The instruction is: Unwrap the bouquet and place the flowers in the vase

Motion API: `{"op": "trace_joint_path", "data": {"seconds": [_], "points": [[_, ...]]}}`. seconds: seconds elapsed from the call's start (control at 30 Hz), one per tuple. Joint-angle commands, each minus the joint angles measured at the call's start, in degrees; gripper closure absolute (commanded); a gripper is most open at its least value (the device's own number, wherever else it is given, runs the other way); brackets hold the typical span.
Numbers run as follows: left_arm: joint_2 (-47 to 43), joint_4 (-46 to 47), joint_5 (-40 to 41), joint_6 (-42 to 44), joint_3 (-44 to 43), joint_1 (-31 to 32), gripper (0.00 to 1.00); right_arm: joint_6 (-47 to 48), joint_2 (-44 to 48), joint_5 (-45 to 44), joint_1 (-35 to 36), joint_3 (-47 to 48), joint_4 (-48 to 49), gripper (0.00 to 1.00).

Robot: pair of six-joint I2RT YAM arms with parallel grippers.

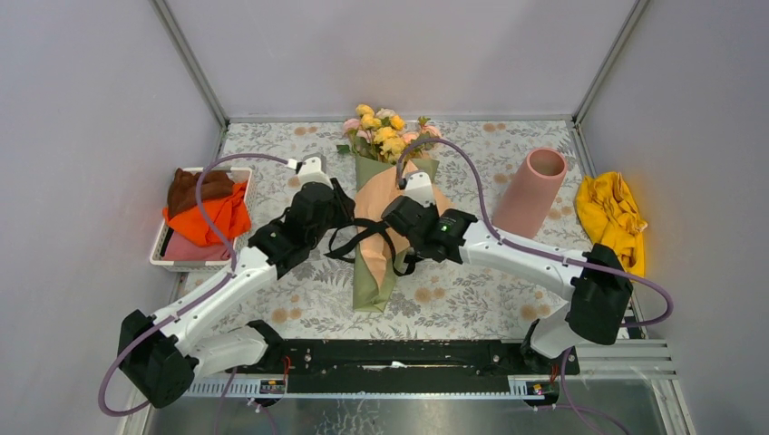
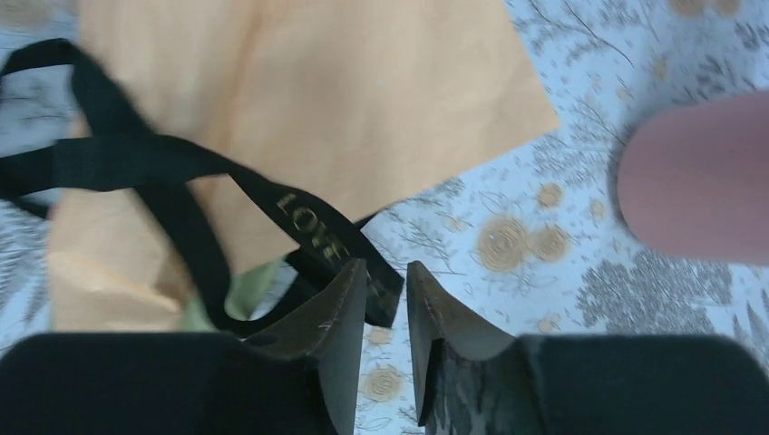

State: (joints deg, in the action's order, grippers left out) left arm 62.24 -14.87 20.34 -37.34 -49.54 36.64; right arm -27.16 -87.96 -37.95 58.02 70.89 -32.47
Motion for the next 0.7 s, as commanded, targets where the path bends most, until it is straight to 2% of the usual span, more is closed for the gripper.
{"op": "trace_joint_path", "data": {"seconds": [0.0,0.13,0.27,0.5,0.67], "points": [[1.8,8.4,-5.5,2.0,0.6,-0.3,0.65,-5.5,2.9,-4.1,-2.9,-1.9,-4.0,0.68],[1.3,6.1,-2.4,1.5,-0.1,-0.3,0.65,-3.8,3.0,-3.2,-3.4,-1.2,-2.8,0.67],[-1.7,1.0,4.4,-0.6,-1.8,-0.3,0.65,4.6,1.6,7.9,-3.3,-0.2,5.6,0.58],[-6.2,-9.8,15.5,-4.3,-6.1,-0.3,0.62,11.3,-8.3,18.4,-1.2,8.1,8.1,0.55],[-8.9,-11.8,17.7,-5.0,-6.1,-0.3,0.55,13.6,-16.1,21.2,-0.7,14.3,7.4,0.54]]}}
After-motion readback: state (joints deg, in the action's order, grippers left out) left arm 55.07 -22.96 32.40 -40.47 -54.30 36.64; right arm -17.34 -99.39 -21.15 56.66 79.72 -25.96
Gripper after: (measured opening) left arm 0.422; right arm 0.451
